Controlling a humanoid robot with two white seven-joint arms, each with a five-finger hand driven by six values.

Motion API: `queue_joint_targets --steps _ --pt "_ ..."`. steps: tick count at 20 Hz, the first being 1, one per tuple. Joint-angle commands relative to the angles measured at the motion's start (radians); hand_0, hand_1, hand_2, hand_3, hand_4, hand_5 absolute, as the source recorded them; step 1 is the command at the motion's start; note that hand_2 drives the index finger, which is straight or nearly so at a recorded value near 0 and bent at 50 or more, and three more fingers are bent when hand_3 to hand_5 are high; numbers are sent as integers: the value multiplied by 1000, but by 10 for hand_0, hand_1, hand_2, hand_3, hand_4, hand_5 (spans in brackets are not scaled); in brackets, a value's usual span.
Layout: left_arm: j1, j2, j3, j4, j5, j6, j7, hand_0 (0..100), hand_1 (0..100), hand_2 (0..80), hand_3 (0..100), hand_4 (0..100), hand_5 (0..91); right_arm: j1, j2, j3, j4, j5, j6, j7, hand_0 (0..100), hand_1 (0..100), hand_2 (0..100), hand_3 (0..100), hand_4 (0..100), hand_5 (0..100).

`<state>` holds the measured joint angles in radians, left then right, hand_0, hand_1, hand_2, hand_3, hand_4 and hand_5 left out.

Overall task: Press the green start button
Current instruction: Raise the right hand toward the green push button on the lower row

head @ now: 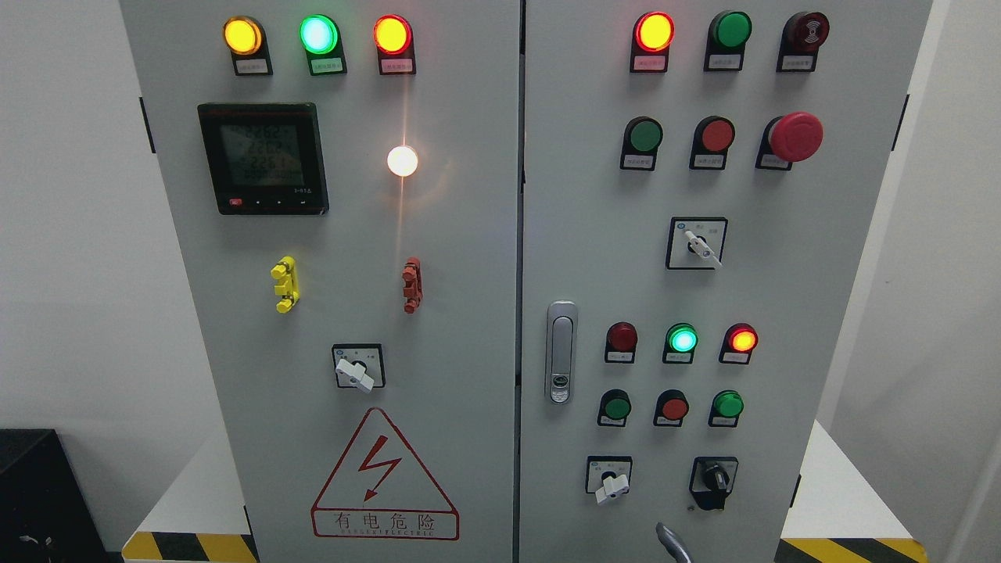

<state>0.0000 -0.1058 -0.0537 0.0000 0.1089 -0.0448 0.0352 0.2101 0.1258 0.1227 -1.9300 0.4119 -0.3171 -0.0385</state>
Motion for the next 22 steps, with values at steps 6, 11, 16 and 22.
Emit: queue_joint_targets --steps 6,11,16,22 --pt "-23 0 0 -28 0 0 0 120 556 0 0 0 0 -132 2 -75 36 473 -14 -87 0 312 0 582 613 650" --pt "-23 0 0 -28 0 0 0 120 556 0 0 0 0 -182 2 -97 71 657 -13 -175 151 353 0 760 770 879" --pt "-23 0 0 -28 0 0 0 120 556 0 0 0 0 -230 3 -94 123 745 -4 -202 262 351 0 790 798 933" --pt "-23 0 0 -28 0 0 0 120 556 0 0 0 0 -290 6 -94 195 778 3 -215 306 349 0 800 798 936"
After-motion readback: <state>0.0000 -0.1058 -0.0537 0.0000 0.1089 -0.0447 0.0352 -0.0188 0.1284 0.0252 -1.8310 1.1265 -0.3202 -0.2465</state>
